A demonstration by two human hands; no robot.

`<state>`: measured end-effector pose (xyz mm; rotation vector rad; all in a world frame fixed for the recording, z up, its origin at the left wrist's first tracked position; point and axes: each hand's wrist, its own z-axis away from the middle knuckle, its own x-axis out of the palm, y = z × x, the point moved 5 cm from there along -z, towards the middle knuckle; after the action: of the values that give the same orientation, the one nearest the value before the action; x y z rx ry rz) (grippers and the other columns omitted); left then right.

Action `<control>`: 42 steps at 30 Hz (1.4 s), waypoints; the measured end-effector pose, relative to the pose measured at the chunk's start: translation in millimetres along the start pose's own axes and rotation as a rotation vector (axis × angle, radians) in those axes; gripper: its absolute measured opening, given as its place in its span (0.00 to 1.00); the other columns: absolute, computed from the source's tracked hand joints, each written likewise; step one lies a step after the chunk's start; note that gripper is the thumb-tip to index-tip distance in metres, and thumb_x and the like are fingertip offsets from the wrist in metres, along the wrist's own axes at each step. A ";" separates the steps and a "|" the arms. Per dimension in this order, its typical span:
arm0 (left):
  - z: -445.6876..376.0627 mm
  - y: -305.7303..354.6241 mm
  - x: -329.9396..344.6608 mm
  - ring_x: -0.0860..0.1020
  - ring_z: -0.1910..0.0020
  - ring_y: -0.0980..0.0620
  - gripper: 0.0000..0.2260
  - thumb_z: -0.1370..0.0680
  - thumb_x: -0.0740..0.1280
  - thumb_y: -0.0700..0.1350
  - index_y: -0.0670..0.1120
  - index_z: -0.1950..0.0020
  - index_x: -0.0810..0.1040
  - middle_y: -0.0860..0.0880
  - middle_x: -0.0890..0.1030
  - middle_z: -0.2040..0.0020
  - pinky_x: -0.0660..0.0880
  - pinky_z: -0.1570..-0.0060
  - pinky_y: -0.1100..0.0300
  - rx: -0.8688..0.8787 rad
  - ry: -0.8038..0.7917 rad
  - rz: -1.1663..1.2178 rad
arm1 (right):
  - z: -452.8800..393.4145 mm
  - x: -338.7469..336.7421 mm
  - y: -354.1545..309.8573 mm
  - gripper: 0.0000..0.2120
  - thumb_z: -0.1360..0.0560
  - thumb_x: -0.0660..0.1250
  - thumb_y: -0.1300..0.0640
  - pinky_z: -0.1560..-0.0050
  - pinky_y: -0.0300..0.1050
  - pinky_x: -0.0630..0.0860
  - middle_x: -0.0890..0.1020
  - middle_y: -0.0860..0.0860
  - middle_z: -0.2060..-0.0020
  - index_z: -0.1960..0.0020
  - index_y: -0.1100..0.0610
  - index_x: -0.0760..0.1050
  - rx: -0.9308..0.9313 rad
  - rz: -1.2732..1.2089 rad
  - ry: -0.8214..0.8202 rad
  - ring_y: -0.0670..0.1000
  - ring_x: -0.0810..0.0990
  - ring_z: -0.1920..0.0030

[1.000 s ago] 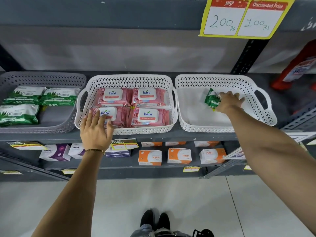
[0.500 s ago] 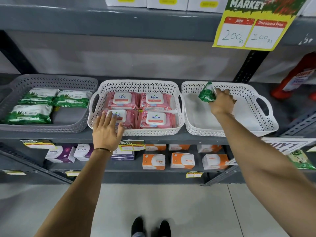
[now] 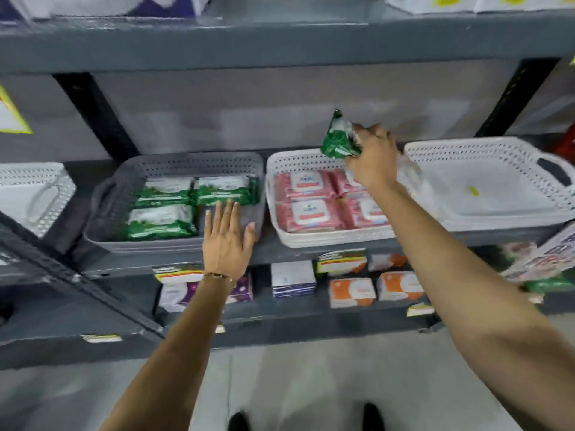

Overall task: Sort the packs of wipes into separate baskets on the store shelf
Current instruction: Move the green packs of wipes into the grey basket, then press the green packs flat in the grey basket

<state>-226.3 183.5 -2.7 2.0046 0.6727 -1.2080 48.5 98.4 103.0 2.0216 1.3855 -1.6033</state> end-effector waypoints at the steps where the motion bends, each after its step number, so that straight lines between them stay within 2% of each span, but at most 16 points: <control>1: 2.6 -17.5 -5.7 0.61 0.28 0.40 0.28 0.22 0.48 0.56 0.37 0.31 0.66 0.38 0.69 0.31 0.51 0.28 0.46 0.000 -0.004 0.007 | 8.0 10.8 -24.7 0.25 0.30 0.71 0.59 0.41 0.52 0.70 0.75 0.61 0.40 0.34 0.55 0.72 -0.009 -0.009 -0.027 0.64 0.71 0.39; 7: 9.7 -98.7 -30.4 0.57 0.27 0.40 0.33 0.22 0.41 0.59 0.36 0.29 0.61 0.37 0.64 0.28 0.50 0.27 0.46 0.018 -0.067 -0.063 | 45.3 69.3 -141.4 0.28 0.32 0.71 0.60 0.38 0.53 0.72 0.72 0.59 0.37 0.33 0.52 0.71 -0.158 -0.026 -0.228 0.63 0.70 0.38; 11: 9.7 -135.9 -39.1 0.55 0.27 0.39 0.36 0.24 0.37 0.62 0.36 0.28 0.58 0.37 0.61 0.27 0.48 0.27 0.47 -0.010 -0.091 -0.096 | 63.7 104.4 -198.9 0.29 0.30 0.70 0.62 0.35 0.56 0.69 0.70 0.59 0.34 0.30 0.52 0.68 -0.285 0.050 -0.360 0.63 0.66 0.34; 16: 10.3 -150.4 -41.8 0.58 0.27 0.41 0.37 0.24 0.36 0.62 0.37 0.28 0.58 0.37 0.63 0.28 0.49 0.28 0.51 -0.004 -0.097 -0.102 | 79.9 142.4 -223.9 0.28 0.30 0.70 0.62 0.35 0.57 0.70 0.70 0.60 0.34 0.31 0.56 0.69 -0.356 0.179 -0.490 0.62 0.65 0.33; 19: 6.9 -150.0 -41.2 0.58 0.27 0.42 0.37 0.24 0.37 0.63 0.38 0.28 0.58 0.38 0.62 0.27 0.51 0.28 0.51 -0.018 -0.112 -0.086 | 90.2 161.9 -222.1 0.32 0.29 0.71 0.61 0.31 0.58 0.68 0.64 0.60 0.29 0.28 0.54 0.65 -0.355 0.226 -0.629 0.62 0.61 0.29; 22: -6.1 -149.5 -42.3 0.57 0.27 0.43 0.32 0.21 0.44 0.60 0.38 0.27 0.56 0.38 0.59 0.26 0.52 0.27 0.51 -0.103 -0.159 -0.022 | 89.4 168.3 -212.8 0.40 0.32 0.75 0.49 0.28 0.60 0.62 0.61 0.60 0.26 0.25 0.54 0.60 -0.252 0.118 -0.789 0.62 0.59 0.27; 23: -13.7 -149.9 -44.0 0.56 0.27 0.42 0.29 0.20 0.46 0.58 0.39 0.27 0.56 0.38 0.58 0.26 0.52 0.27 0.50 -0.132 -0.163 0.008 | 83.9 164.9 -210.9 0.42 0.33 0.74 0.44 0.28 0.60 0.62 0.61 0.60 0.26 0.26 0.56 0.60 -0.204 0.036 -0.776 0.61 0.59 0.26; 25: -32.2 -151.0 -47.0 0.54 0.26 0.42 0.27 0.20 0.47 0.56 0.39 0.27 0.55 0.38 0.56 0.25 0.51 0.27 0.49 -0.152 -0.154 0.040 | 68.7 154.8 -209.1 0.38 0.29 0.69 0.40 0.28 0.58 0.63 0.64 0.59 0.27 0.27 0.58 0.62 -0.139 -0.110 -0.610 0.60 0.62 0.27; 27: -52.4 -153.2 -45.5 0.50 0.25 0.43 0.28 0.20 0.46 0.56 0.39 0.26 0.52 0.39 0.53 0.24 0.47 0.27 0.50 -0.143 -0.178 0.019 | 59.7 151.1 -208.5 0.31 0.23 0.60 0.42 0.27 0.57 0.62 0.65 0.59 0.28 0.27 0.59 0.61 -0.147 -0.064 -0.413 0.60 0.62 0.27; 28: -61.8 -155.1 -41.5 0.47 0.25 0.43 0.28 0.20 0.44 0.56 0.40 0.26 0.50 0.40 0.50 0.24 0.44 0.27 0.50 -0.140 -0.221 -0.013 | 59.0 154.4 -209.0 0.28 0.21 0.56 0.44 0.26 0.58 0.58 0.64 0.60 0.27 0.26 0.59 0.60 -0.165 0.003 -0.364 0.61 0.60 0.26; 31: -85.2 -164.5 -23.6 0.41 0.25 0.43 0.29 0.20 0.41 0.58 0.40 0.26 0.43 0.40 0.43 0.24 0.38 0.28 0.50 -0.113 -0.385 -0.169 | 66.3 181.1 -213.6 0.30 0.19 0.48 0.43 0.26 0.65 0.45 0.51 0.63 0.24 0.23 0.58 0.49 -0.172 0.135 -0.453 0.63 0.47 0.24; 34: -97.5 -176.0 -7.4 0.39 0.26 0.42 0.31 0.21 0.40 0.60 0.40 0.26 0.40 0.39 0.41 0.24 0.36 0.29 0.48 -0.060 -0.449 -0.260 | 72.0 204.5 -219.7 0.31 0.20 0.45 0.42 0.29 0.70 0.39 0.42 0.62 0.23 0.23 0.56 0.41 -0.170 0.177 -0.550 0.63 0.40 0.24; 39: -106.0 -188.0 10.1 0.35 0.27 0.46 0.32 0.22 0.39 0.62 0.43 0.26 0.36 0.42 0.36 0.25 0.33 0.29 0.49 0.027 -0.499 -0.233 | 67.5 223.8 -224.3 0.32 0.20 0.40 0.40 0.30 0.66 0.32 0.36 0.59 0.24 0.24 0.54 0.36 -0.190 0.185 -0.597 0.60 0.33 0.25; 42: -108.2 -189.5 15.3 0.35 0.27 0.48 0.31 0.22 0.39 0.62 0.45 0.26 0.37 0.44 0.38 0.24 0.33 0.29 0.50 0.074 -0.512 -0.193 | 68.4 232.5 -223.1 0.31 0.20 0.39 0.40 0.28 0.66 0.33 0.36 0.59 0.24 0.24 0.54 0.35 -0.193 0.200 -0.638 0.58 0.33 0.24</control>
<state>-298.2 387.3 -36.5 1.6078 0.5731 -1.7964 -173.8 296.0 -38.5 1.3137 1.0114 -1.7269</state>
